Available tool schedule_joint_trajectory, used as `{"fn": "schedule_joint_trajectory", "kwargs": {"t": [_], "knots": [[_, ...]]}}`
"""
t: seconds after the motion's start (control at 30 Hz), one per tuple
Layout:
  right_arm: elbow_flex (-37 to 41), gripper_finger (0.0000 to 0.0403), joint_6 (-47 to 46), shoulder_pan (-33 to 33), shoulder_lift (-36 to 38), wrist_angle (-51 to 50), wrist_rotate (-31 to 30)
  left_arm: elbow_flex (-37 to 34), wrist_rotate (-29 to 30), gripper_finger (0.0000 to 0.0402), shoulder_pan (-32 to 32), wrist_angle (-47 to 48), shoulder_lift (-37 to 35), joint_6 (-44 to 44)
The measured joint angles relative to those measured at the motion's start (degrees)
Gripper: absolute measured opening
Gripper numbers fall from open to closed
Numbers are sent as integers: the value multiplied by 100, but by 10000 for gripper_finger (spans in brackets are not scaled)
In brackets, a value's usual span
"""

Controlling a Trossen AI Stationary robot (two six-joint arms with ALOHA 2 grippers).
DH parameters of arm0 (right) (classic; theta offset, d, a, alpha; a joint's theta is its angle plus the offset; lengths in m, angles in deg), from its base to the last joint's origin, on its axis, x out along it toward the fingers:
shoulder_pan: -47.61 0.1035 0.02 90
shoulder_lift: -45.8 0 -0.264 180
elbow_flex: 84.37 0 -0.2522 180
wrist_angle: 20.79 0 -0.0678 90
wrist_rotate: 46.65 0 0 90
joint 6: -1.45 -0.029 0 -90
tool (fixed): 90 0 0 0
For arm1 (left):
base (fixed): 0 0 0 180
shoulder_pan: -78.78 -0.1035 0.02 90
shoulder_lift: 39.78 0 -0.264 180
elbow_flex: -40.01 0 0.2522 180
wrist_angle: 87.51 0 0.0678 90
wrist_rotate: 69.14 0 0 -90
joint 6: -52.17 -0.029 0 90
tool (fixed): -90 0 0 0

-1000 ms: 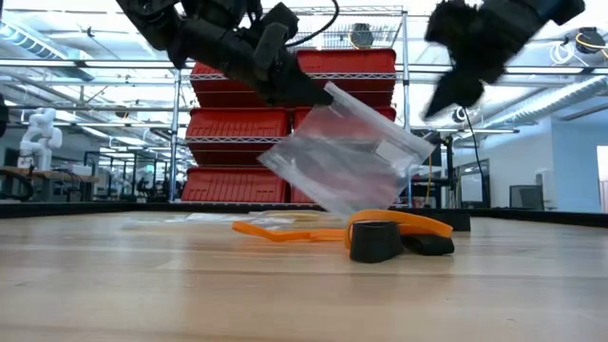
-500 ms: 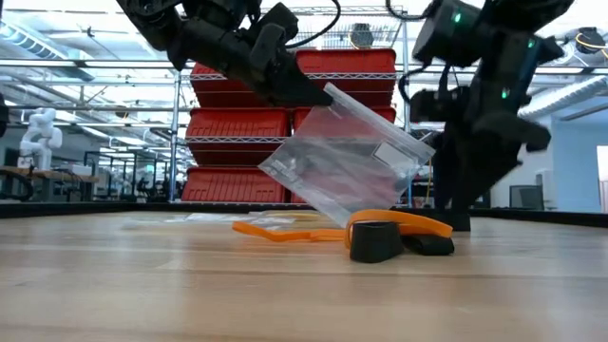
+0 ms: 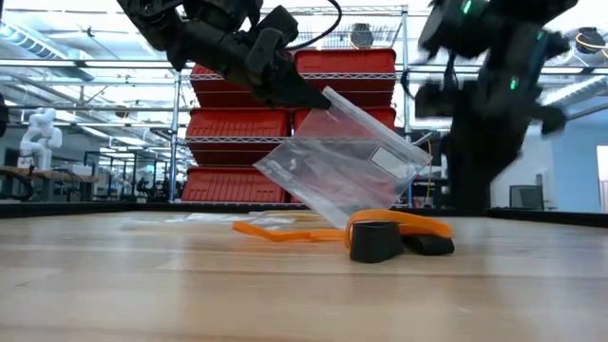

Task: Sort rubber bands
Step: Put the black rubber band into the zip bag

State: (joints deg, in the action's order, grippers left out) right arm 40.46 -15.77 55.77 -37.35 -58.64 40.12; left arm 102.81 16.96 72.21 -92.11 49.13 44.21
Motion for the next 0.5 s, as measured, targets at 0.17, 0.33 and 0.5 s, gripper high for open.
{"fn": "schedule_joint_trajectory", "kwargs": {"t": [0.17,0.33,0.5], "knots": [[-4,4,-157,150,879,858,-248,0,-89,0,-57,-1,0,1],[-7,2,166,-60,1235,1320,-1188,0,-211,0,-70,-27,0,10],[-7,1,334,-455,1154,1581,-1167,0,-217,0,-70,-40,0,17]]}}
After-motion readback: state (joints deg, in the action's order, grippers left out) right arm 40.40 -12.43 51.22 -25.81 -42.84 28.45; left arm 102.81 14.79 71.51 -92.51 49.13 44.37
